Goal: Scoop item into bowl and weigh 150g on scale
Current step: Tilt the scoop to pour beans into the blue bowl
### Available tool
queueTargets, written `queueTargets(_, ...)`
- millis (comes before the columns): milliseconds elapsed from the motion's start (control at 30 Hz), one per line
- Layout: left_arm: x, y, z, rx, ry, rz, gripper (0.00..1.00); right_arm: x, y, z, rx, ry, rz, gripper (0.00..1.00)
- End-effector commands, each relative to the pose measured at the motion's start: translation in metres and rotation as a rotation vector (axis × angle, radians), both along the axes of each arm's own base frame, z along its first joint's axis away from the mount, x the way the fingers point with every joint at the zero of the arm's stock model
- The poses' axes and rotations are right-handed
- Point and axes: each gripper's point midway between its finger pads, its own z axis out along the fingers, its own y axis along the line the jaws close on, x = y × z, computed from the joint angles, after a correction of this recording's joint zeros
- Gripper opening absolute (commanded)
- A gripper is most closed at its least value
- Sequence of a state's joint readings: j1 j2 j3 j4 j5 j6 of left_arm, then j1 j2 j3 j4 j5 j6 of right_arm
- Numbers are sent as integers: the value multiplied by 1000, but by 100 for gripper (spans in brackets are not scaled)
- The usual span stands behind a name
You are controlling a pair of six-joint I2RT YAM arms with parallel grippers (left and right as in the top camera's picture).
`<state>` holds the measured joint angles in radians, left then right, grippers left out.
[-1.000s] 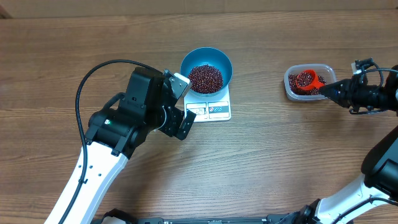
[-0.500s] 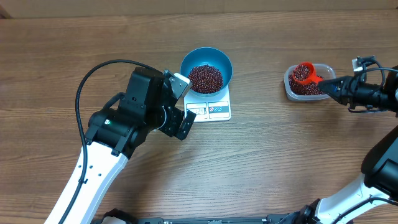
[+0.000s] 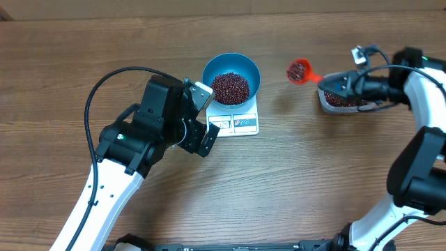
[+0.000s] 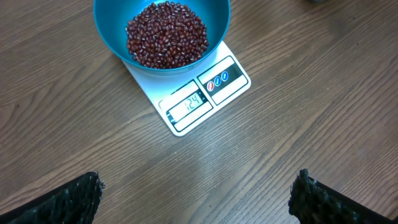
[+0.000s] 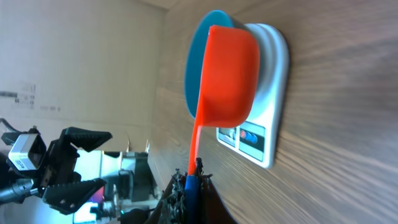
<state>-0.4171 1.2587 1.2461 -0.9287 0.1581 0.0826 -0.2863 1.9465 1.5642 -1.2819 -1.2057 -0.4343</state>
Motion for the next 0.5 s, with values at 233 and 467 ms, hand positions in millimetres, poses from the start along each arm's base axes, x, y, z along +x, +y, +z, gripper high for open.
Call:
queueTargets(233, -2, 0, -1, -1, 3, -19, 100, 25, 83, 29, -80, -59, 123, 3)
queueTargets(467, -2, 0, -1, -1, 3, -19, 100, 25, 122, 0, -300, -47, 155, 4)
